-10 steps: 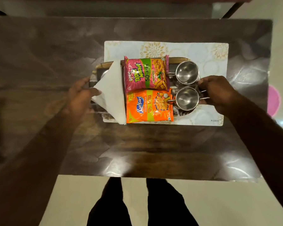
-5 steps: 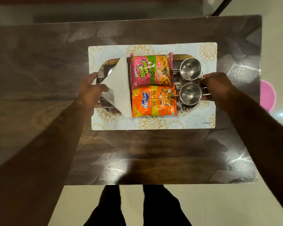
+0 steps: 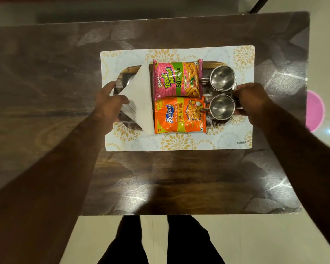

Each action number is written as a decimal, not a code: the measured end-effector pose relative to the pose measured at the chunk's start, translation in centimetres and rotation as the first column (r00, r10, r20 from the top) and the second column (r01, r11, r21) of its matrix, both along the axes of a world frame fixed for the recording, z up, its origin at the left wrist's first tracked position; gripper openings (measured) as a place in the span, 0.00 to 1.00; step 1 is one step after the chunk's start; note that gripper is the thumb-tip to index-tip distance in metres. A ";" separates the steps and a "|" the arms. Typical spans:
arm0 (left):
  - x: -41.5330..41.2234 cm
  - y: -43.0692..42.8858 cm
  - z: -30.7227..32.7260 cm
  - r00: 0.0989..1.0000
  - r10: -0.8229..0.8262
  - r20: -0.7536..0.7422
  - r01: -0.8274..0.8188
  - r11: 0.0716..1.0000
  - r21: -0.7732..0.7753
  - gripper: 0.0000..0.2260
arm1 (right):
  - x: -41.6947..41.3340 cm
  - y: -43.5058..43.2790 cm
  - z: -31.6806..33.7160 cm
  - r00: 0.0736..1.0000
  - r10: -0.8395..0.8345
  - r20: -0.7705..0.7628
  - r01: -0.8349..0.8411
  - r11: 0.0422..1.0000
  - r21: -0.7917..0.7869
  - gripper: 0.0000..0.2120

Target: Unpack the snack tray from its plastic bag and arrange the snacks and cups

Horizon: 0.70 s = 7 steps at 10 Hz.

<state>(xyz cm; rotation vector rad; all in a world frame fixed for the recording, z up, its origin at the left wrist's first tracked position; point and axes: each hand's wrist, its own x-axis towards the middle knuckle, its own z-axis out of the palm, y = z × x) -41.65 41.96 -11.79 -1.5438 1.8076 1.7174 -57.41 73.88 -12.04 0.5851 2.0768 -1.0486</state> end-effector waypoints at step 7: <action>-0.2 -0.1 -0.4 0.981 -0.158 0.113 0.174 0.972 -0.158 0.29 | 0.7 1.0 -0.7 0.943 0.235 -0.238 -0.180 0.957 0.229 0.07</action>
